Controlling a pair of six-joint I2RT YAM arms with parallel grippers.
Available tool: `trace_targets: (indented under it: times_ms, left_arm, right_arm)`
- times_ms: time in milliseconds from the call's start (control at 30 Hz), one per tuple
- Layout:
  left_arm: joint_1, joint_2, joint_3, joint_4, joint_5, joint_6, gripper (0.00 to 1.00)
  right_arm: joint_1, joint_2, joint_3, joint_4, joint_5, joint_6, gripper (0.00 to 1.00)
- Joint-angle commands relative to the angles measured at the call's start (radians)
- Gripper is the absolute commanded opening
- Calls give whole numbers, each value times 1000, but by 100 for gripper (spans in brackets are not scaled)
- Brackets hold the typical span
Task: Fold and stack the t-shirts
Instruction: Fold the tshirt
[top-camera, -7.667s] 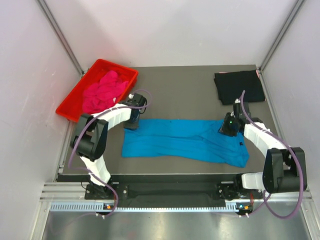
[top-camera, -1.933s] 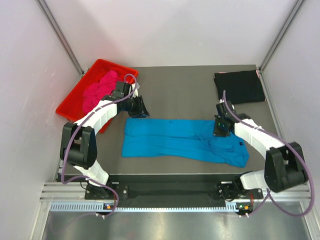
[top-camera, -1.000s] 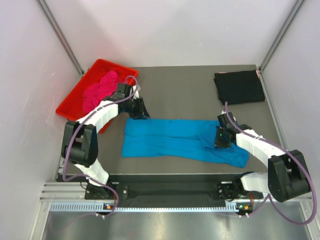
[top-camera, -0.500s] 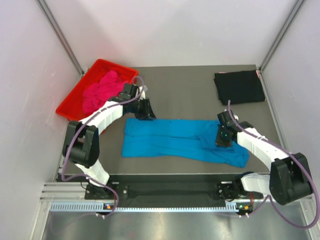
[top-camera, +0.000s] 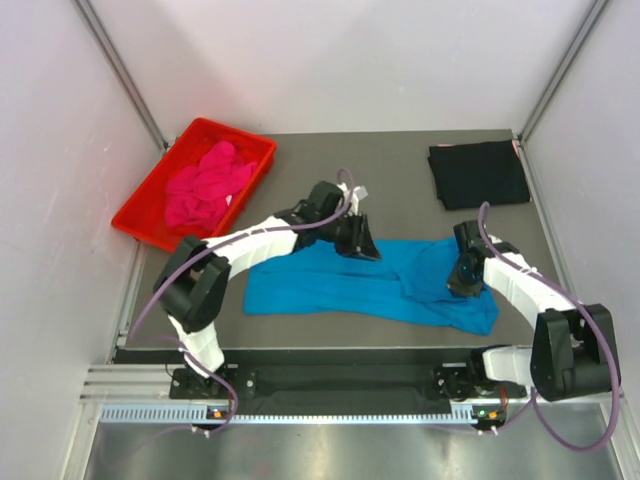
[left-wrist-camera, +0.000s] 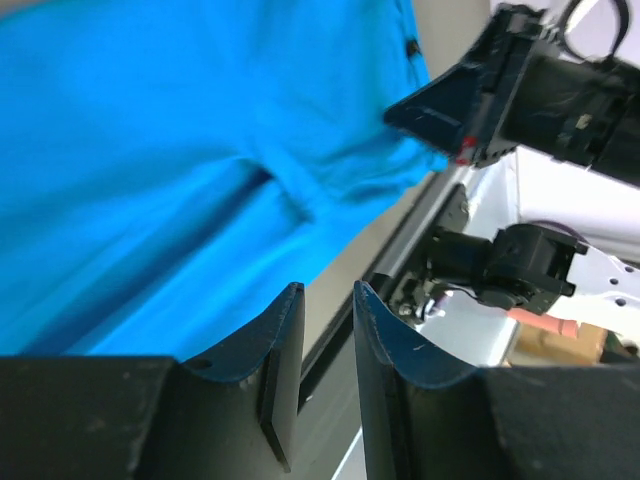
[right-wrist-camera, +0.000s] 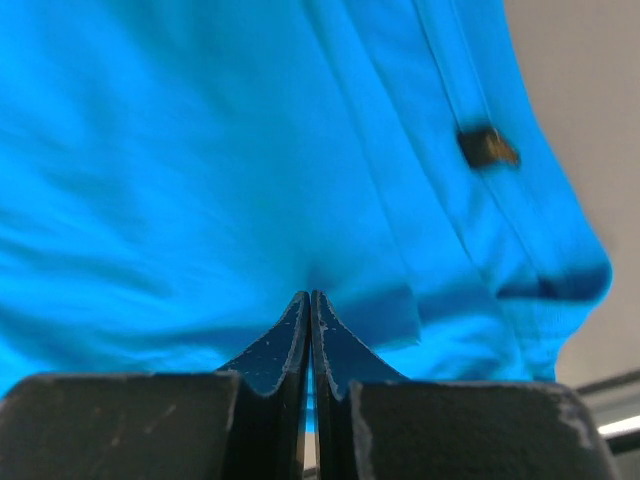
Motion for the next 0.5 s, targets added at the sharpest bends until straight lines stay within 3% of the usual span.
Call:
trace_targets:
  times_ms: [0,100,233,467]
  left_arm:
    - [-56,67,34,158,35,-79,31]
    - [-53,123,52,158,32,-74,31]
    - [11,173,105,74,-11,-16,31]
    - [158,235,175,-72,-123,96,31]
  right_arm:
    - [-4,-65,-59,-18,18,89,0]
    - [-17,-87,-82,-15,18,100,0]
    - [-82,-79,29,-13,-6,24,6]
    - [-246,37,214,184,-185,-301,19]
